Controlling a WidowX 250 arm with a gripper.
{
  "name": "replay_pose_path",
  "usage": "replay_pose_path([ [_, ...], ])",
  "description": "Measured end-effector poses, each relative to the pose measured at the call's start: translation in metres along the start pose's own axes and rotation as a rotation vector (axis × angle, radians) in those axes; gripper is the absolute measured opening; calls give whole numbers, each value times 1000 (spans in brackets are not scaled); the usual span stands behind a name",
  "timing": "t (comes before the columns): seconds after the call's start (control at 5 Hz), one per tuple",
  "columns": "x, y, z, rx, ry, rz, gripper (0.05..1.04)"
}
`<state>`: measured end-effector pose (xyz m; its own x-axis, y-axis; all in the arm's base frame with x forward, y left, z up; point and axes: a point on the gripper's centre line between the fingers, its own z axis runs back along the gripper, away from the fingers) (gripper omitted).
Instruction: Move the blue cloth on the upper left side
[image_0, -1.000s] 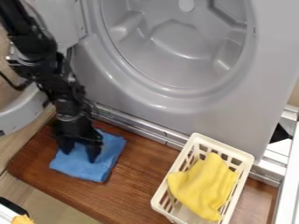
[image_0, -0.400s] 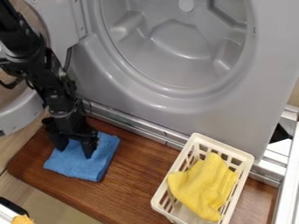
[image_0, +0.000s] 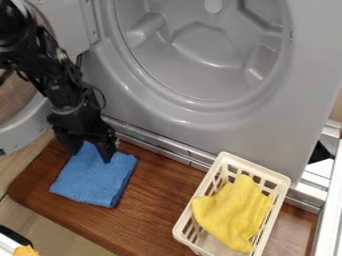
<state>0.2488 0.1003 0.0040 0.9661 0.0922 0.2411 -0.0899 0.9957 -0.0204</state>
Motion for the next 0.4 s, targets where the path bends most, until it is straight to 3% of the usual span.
replay_pose_path([
  [0.4, 4, -19, 41, -38, -115, -58, 1000],
])
